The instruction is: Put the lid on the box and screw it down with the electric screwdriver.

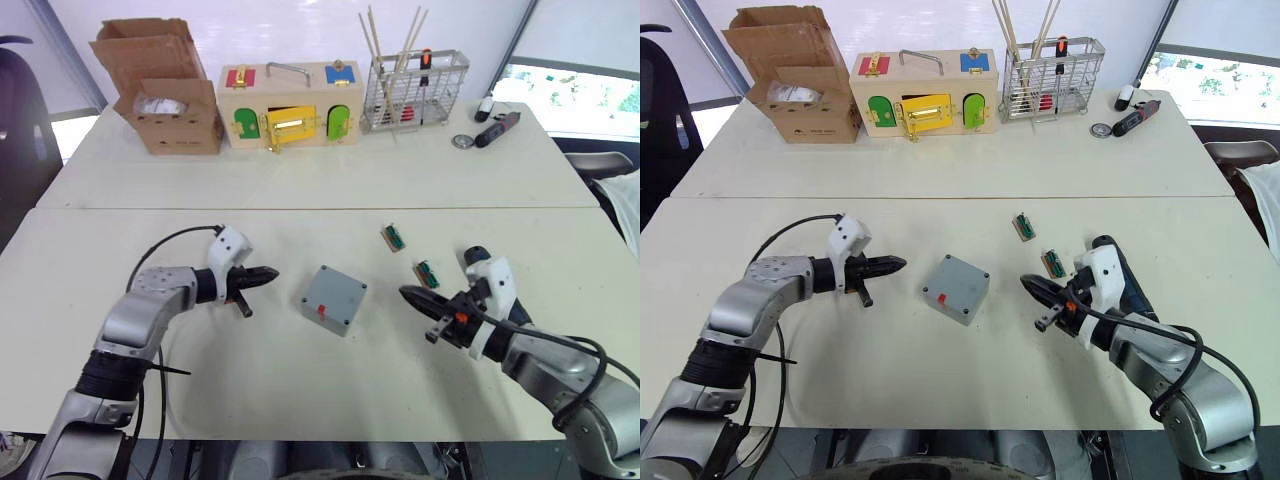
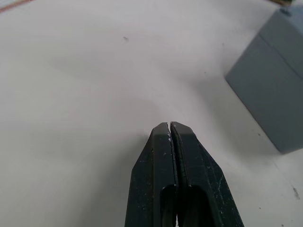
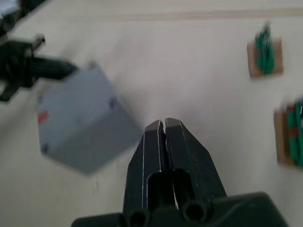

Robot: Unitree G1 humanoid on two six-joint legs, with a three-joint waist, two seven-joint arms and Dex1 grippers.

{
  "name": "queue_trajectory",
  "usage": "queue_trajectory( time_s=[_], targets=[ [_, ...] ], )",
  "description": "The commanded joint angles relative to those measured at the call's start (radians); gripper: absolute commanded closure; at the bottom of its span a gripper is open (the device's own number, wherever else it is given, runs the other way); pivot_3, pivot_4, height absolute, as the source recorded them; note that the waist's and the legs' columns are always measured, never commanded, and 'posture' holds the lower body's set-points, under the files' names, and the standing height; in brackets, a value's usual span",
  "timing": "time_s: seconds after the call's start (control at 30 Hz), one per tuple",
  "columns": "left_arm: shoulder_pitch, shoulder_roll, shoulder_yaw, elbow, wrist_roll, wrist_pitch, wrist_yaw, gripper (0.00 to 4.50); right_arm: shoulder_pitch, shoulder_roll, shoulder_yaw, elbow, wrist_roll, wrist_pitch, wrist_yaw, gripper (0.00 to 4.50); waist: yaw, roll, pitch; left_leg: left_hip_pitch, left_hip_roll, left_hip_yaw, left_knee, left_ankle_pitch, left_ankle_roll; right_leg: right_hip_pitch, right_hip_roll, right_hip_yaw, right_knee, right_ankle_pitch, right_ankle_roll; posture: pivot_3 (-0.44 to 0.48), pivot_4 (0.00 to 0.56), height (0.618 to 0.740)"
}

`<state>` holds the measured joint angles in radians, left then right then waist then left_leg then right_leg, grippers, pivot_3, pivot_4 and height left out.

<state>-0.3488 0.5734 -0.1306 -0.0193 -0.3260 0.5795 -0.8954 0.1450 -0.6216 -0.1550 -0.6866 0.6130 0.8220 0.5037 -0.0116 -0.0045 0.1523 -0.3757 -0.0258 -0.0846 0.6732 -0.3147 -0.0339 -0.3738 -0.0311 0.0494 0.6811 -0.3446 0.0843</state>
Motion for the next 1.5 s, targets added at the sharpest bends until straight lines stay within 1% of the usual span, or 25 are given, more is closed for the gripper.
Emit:
queue_trajectory(
  time_s=[0.03, 0.1, 0.27, 0.37, 0.47, 0.57, 0.7, 0.9, 1.17, 1.3, 1.4, 1.5],
  targets=[
    [0.000, -0.022, -0.021, -0.030, 0.003, -0.009, -0.004, 4.50, 0.007, -0.010, 0.024, -0.014, 0.009, 0.008, 0.014, 4.47, 0.000, 0.000, 0.000, 0.000, 0.000, 0.000, 0.000, 0.000, 0.000, 0.000, 0.000, 0.000, 0.000, 0.000, 0.000, 0.000, 0.150, 0.740],
    [-0.004, -0.033, -0.025, -0.043, -0.005, 0.001, -0.004, 4.50, 0.001, -0.002, 0.038, -0.017, 0.014, 0.018, 0.007, 4.47, 0.000, 0.000, 0.000, 0.000, 0.000, 0.000, 0.000, 0.000, 0.000, 0.000, 0.000, 0.000, 0.000, 0.000, 0.000, 0.000, 0.150, 0.740],
    [-0.009, -0.059, -0.023, -0.119, -0.064, 0.068, -0.012, 4.50, -0.025, 0.011, 0.144, -0.001, -0.038, 0.013, -0.009, 4.47, -0.001, 0.000, 0.000, 0.000, 0.000, 0.000, -0.002, 0.000, 0.000, 0.000, 0.000, 0.000, -0.001, 0.000, 0.000, 0.000, 0.150, 0.740],
    [-0.002, -0.046, -0.037, -0.167, -0.088, 0.105, -0.038, 4.50, -0.059, 0.044, 0.202, 0.033, -0.071, 0.008, -0.033, 4.47, -0.001, 0.000, 0.000, 0.000, 0.000, 0.000, -0.003, 0.001, -0.001, 0.000, 0.000, 0.000, -0.001, 0.000, 0.000, 0.000, 0.150, 0.740],
    [0.019, -0.009, -0.061, -0.212, -0.105, 0.139, -0.075, 4.50, -0.078, 0.077, 0.252, 0.057, -0.092, -0.006, -0.037, 4.47, -0.002, 0.000, 0.000, 0.001, 0.000, 0.000, -0.005, 0.001, -0.002, -0.001, 0.000, 0.000, -0.002, 0.000, 0.000, 0.000, 0.150, 0.740],
    [0.049, 0.024, -0.079, -0.247, -0.114, 0.158, -0.101, 4.50, -0.098, 0.086, 0.282, 0.085, -0.117, -0.026, -0.027, 4.47, -0.002, 0.000, 0.000, 0.001, 0.000, 0.000, -0.006, 0.001, -0.002, -0.001, 0.000, 0.000, -0.003, 0.000, 0.000, 0.000, 0.150, 0.740],
    [0.064, 0.037, -0.091, -0.267, -0.119, 0.165, -0.107, 4.50, -0.125, 0.088, 0.290, 0.119, -0.134, -0.045, -0.007, 4.47, 0.001, 0.000, 0.000, 0.001, 0.000, 0.000, -0.006, 0.001, -0.002, -0.001, 0.000, 0.000, -0.004, 0.000, 0.000, 0.000, 0.150, 0.740],
    [0.076, 0.030, -0.103, -0.281, -0.120, 0.171, -0.106, 4.50, -0.191, 0.077, 0.308, 0.197, -0.166, -0.081, 0.052, 4.47, -0.002, 0.000, 0.001, 0.001, 0.000, 0.000, -0.007, 0.001, -0.002, -0.001, 0.000, 0.000, -0.005, 0.000, 0.000, 0.000, 0.150, 0.740],
    [0.066, 0.037, -0.083, -0.210, -0.084, 0.127, -0.098, 4.50, -0.177, 0.076, 0.308, 0.186, -0.176, -0.076, 0.074, 4.47, -0.002, 0.000, 0.001, 0.001, 0.000, 0.000, -0.008, 0.001, -0.002, -0.001, 0.000, 0.000, -0.006, 0.000, 0.000, 0.000, 0.150, 0.740],
    [0.051, 0.065, -0.043, -0.178, -0.087, 0.108, -0.107, 4.50, -0.144, 0.062, 0.267, 0.153, -0.175, -0.062, 0.058, 4.47, -0.002, 0.000, 0.001, 0.001, 0.000, 0.000, -0.008, 0.001, -0.002, -0.001, 0.000, 0.000, -0.006, 0.000, 0.000, 0.000, 0.150, 0.740],
    [0.020, 0.100, 0.052, -0.153, -0.156, 0.147, -0.129, 4.50, -0.120, 0.030, 0.131, 0.093, -0.058, 0.046, 0.070, 4.47, 0.000, 0.000, 0.001, 0.000, 0.000, 0.000, -0.008, 0.001, -0.002, -0.001, 0.000, 0.000, -0.006, 0.000, 0.000, 0.000, 0.150, 0.740],
    [-0.039, 0.113, 0.148, -0.161, -0.272, 0.224, -0.151, 3.67, -0.119, 0.004, -0.009, 0.034, 0.055, 0.132, 0.064, 4.50, 0.002, -0.001, 0.003, 0.000, 0.000, 0.000, -0.008, 0.001, -0.002, -0.001, 0.000, 0.000, -0.006, 0.000, 0.000, 0.000, 0.150, 0.740]
  ],
)
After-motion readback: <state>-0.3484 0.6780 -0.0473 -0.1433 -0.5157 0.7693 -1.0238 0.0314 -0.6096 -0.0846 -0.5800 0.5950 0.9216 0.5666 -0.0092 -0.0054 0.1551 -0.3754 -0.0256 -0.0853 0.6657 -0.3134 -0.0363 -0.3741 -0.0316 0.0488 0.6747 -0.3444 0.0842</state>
